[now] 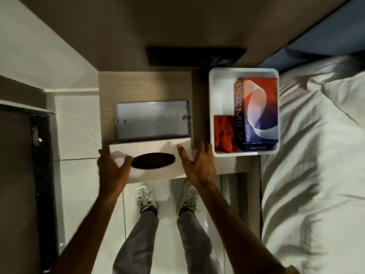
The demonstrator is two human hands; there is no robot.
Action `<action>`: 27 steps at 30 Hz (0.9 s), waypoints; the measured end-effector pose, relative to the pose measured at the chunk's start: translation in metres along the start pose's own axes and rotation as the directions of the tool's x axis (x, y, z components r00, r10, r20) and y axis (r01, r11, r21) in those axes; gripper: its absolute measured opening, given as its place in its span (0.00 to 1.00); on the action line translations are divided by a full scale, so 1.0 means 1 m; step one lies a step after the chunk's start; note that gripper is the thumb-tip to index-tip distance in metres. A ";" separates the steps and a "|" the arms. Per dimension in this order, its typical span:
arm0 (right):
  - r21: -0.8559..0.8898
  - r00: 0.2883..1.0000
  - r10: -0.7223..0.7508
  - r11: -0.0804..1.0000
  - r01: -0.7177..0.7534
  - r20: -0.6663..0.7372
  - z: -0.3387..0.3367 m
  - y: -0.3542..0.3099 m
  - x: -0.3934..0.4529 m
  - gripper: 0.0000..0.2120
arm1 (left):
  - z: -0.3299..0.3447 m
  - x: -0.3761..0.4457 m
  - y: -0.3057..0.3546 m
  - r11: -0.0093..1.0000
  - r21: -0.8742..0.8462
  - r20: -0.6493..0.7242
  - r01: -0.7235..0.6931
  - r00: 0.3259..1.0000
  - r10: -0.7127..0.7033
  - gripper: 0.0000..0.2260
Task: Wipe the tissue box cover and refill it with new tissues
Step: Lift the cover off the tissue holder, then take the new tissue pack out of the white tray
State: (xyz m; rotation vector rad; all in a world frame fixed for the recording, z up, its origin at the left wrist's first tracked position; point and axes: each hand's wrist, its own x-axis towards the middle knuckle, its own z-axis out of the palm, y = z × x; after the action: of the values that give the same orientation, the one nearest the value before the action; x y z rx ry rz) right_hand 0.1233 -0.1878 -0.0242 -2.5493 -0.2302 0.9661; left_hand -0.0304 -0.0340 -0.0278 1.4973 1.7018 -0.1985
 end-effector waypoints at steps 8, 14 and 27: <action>-0.447 0.941 -0.158 0.895 0.008 -0.300 -0.130 0.097 0.062 0.39 | 0.015 -0.040 0.033 0.914 0.113 -0.146 -0.389 0.904 0.402 0.19; -0.571 0.945 -0.226 0.819 0.052 -0.238 -0.137 0.119 0.076 0.37 | 0.086 -0.082 0.082 0.791 0.113 0.034 -0.602 0.798 0.602 0.14; -0.540 0.723 -0.631 0.727 0.424 -0.282 -0.219 0.092 0.050 0.20 | 0.210 -0.160 0.181 0.604 0.229 0.198 -0.763 0.644 0.739 0.42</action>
State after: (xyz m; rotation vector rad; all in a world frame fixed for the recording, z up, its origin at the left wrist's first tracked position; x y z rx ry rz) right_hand 0.3070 -0.3248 0.0552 -2.7328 -1.1050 0.0722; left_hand 0.2172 -0.2317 0.0167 2.2754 0.8491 -0.0503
